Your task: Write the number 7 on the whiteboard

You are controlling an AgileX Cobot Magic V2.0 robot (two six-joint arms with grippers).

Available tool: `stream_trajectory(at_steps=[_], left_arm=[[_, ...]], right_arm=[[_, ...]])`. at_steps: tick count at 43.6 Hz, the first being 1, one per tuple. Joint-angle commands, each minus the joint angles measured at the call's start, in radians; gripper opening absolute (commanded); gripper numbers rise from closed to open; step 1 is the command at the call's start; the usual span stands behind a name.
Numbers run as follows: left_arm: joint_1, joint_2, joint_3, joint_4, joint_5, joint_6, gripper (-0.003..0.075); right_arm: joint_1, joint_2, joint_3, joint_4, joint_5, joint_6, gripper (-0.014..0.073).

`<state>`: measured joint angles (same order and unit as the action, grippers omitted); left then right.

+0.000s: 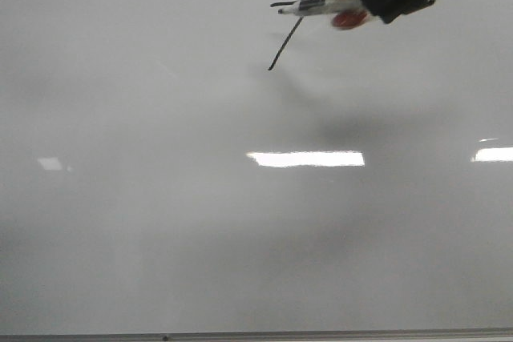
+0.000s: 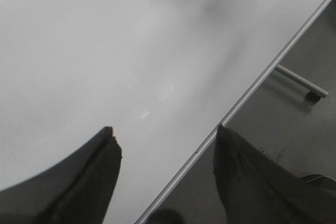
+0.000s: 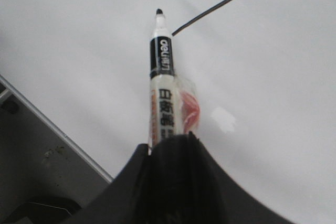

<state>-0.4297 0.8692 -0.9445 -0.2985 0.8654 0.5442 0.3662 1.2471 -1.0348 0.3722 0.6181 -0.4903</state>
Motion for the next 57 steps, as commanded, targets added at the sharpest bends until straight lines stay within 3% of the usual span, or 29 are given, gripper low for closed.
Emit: stream_trajectory(at_steps=[1, 17, 31, 36, 41, 46, 57], left_arm=[[0.002, -0.005, -0.023, -0.029, -0.060, -0.010, 0.0399], [0.002, -0.005, -0.023, -0.029, -0.060, -0.010, 0.0399], [0.002, -0.001, -0.023, -0.057, -0.077, -0.007, 0.0399], [-0.013, 0.032, -0.040, -0.130, -0.021, 0.135, 0.0399], [-0.069, 0.108, -0.099, -0.250, 0.082, 0.249, 0.0399], [-0.166, 0.186, -0.157, -0.282, 0.100, 0.354, 0.0399], [-0.386, 0.371, -0.277, -0.279, 0.051, 0.383, 0.0399]], right_arm=[[0.000, -0.127, 0.023, 0.007, 0.000, -0.063, -0.0107], [0.000, -0.436, 0.092, 0.007, 0.373, -0.257, -0.0107], [0.000, -0.455, 0.092, 0.018, 0.408, -0.260, -0.0107], [0.000, -0.448, 0.092, 0.058, 0.415, -0.326, -0.0107], [0.000, -0.431, 0.092, 0.163, 0.429, -0.453, -0.0107], [0.000, -0.405, 0.092, 0.232, 0.442, -0.540, -0.0107], [0.000, -0.365, 0.092, 0.247, 0.452, -0.545, -0.0107]])
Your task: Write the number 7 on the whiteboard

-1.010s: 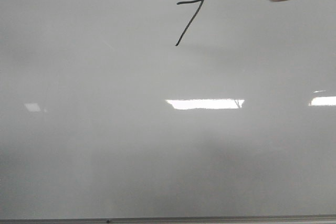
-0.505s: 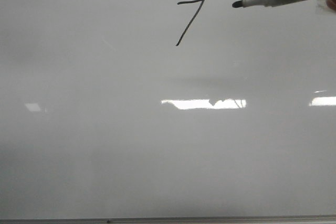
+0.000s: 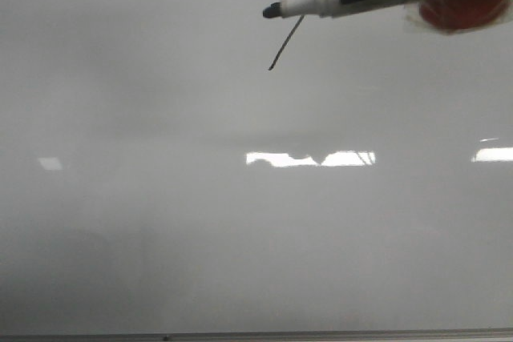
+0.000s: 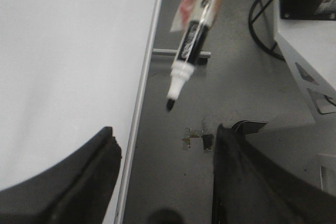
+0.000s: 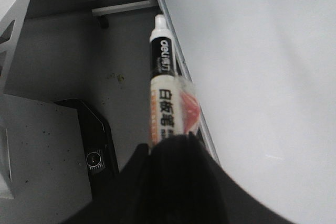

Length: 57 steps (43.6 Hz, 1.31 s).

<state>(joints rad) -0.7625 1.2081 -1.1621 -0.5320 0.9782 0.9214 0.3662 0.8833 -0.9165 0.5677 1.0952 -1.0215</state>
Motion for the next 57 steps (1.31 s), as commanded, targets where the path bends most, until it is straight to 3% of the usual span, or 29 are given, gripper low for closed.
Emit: stream_trajectory(at_steps=[1, 18, 31, 49, 53, 57], left_arm=[[-0.067, 0.047, -0.071, -0.046, -0.062, 0.006, 0.0399], [-0.154, 0.233, -0.164, -0.046, -0.066, 0.007, 0.0397], [-0.154, 0.229, -0.207, -0.046, -0.037, 0.030, 0.0190], [-0.154, 0.229, -0.213, 0.023, 0.009, 0.030, 0.0073], [-0.154, 0.229, -0.213, 0.023, 0.014, 0.030, 0.0055], [-0.154, 0.229, -0.213, 0.023, 0.016, 0.029, 0.0038]], right_arm=[[0.000, 0.001, -0.026, 0.052, -0.025, -0.014, -0.0107], [0.000, 0.001, -0.026, 0.052, -0.025, -0.014, -0.0107], [0.000, 0.003, -0.026, 0.052, -0.025, -0.014, -0.0107], [0.000, 0.002, -0.026, 0.052, -0.031, -0.014, -0.0101], [0.000, 0.002, -0.026, 0.052, -0.030, -0.012, -0.0039], [0.000, 0.002, -0.026, 0.052, -0.030, -0.011, 0.0126]])
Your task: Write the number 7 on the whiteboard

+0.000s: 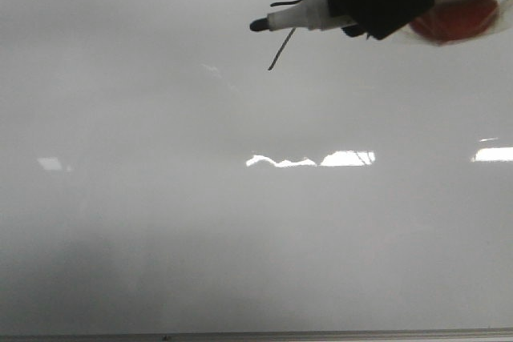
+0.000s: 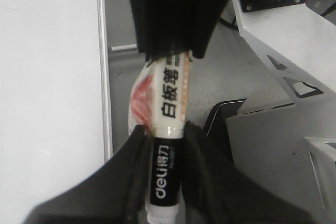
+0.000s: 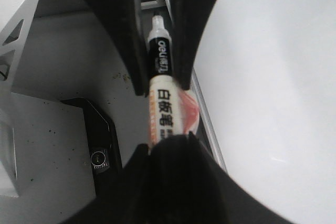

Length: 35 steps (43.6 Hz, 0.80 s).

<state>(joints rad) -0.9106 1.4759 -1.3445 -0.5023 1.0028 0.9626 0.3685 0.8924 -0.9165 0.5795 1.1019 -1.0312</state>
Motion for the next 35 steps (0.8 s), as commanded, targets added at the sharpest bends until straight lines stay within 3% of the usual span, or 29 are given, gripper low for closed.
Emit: stream_trajectory(at_steps=[1, 6, 9, 12, 18, 24, 35], left_arm=[[-0.006, -0.039, -0.030, -0.007, -0.009, -0.013, 0.0036], [-0.006, -0.039, -0.030, 0.003, -0.009, -0.030, 0.0015], [-0.006, -0.039, -0.036, 0.052, -0.006, -0.079, 0.0006], [-0.004, -0.039, -0.044, 0.150, -0.002, -0.172, 0.0006], [0.043, -0.043, -0.080, 0.382, 0.046, -0.457, 0.0006], [0.146, -0.075, -0.101, 0.548, 0.083, -0.703, 0.0006], [0.492, -0.284, 0.041, 0.573, 0.026, -0.770, 0.0006]], right_arm=[[-0.002, -0.007, -0.026, 0.040, -0.037, -0.001, 0.0174], [-0.003, -0.007, -0.026, 0.040, -0.037, 0.010, 0.0442], [-0.005, -0.007, -0.032, 0.020, -0.034, 0.025, 0.0553], [-0.005, -0.021, -0.051, -0.035, -0.031, 0.081, 0.0610], [-0.005, -0.060, -0.081, -0.178, -0.034, 0.252, 0.0597], [-0.005, -0.088, -0.081, -0.246, -0.037, 0.342, 0.0595], [-0.005, -0.093, -0.081, -0.249, -0.039, 0.347, 0.0595]])
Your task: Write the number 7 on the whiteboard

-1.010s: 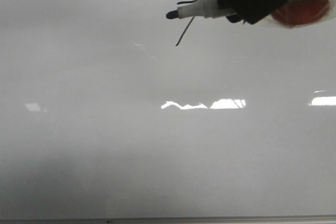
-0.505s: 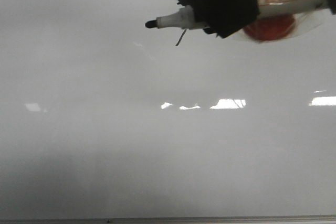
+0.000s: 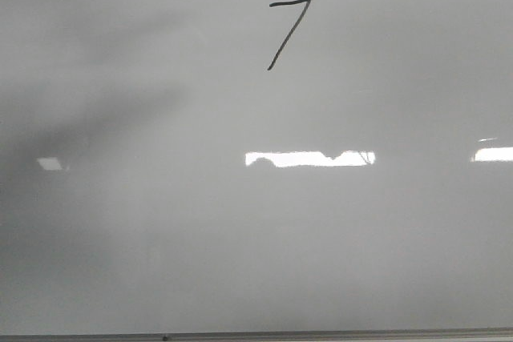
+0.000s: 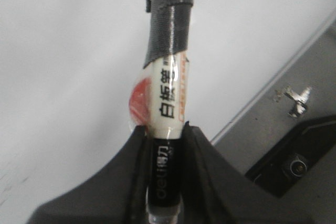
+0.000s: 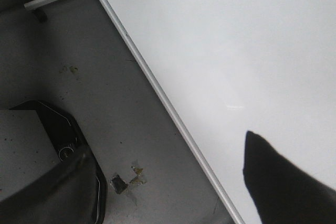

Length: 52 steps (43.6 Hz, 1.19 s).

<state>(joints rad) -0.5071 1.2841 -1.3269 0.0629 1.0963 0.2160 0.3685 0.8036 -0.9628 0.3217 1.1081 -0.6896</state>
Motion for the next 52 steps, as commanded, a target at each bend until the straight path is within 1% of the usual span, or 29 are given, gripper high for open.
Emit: stream_trajectory(at_steps=[1, 6, 10, 12, 16, 20, 25, 38, 42, 45, 47, 49, 52], left_arm=[[0.132, -0.118, 0.051, 0.008, -0.084, -0.023, 0.0006], [0.314, -0.219, 0.190, -0.002, -0.236, -0.056, 0.0006], [0.434, -0.270, 0.298, -0.079, -0.414, -0.075, 0.0006], [0.478, -0.280, 0.354, -0.143, -0.509, -0.075, 0.0006], [0.523, -0.276, 0.448, -0.251, -0.686, -0.075, 0.0006], [0.526, -0.251, 0.528, -0.280, -0.861, -0.075, 0.0006], [0.507, -0.189, 0.558, -0.287, -0.994, -0.075, 0.0006], [0.483, -0.005, 0.558, -0.287, -1.212, -0.075, 0.0008], [0.483, 0.032, 0.558, -0.287, -1.250, -0.075, 0.0013], [0.483, 0.049, 0.554, -0.287, -1.250, -0.075, 0.0017], [0.483, 0.064, 0.547, -0.287, -1.246, -0.075, 0.0039], [0.483, 0.075, 0.543, -0.287, -1.246, -0.075, 0.0079], [0.483, 0.090, 0.536, -0.287, -1.244, -0.075, 0.0171]], right_arm=[[-0.005, -0.004, -0.035, 0.009, -0.048, 0.006, 0.0595], [-0.005, -0.004, -0.035, 0.009, -0.074, 0.006, 0.0595], [-0.005, -0.004, -0.035, 0.009, -0.092, 0.006, 0.0595], [-0.005, -0.004, -0.035, 0.009, -0.098, 0.006, 0.0595], [-0.005, -0.004, -0.035, 0.009, -0.103, 0.006, 0.0595], [-0.005, -0.004, -0.035, 0.009, -0.104, 0.006, 0.0595], [-0.005, -0.004, -0.035, 0.009, -0.112, 0.006, 0.0595], [-0.005, -0.004, -0.035, 0.009, -0.125, 0.006, 0.0595], [-0.005, -0.004, -0.035, 0.009, -0.125, 0.006, 0.0595], [-0.005, -0.004, -0.035, 0.009, -0.125, 0.006, 0.0595], [-0.005, -0.004, -0.035, 0.009, -0.125, 0.006, 0.0595], [-0.005, -0.004, -0.035, 0.009, -0.125, 0.006, 0.0595], [-0.005, -0.004, -0.035, 0.009, -0.125, 0.006, 0.0595]])
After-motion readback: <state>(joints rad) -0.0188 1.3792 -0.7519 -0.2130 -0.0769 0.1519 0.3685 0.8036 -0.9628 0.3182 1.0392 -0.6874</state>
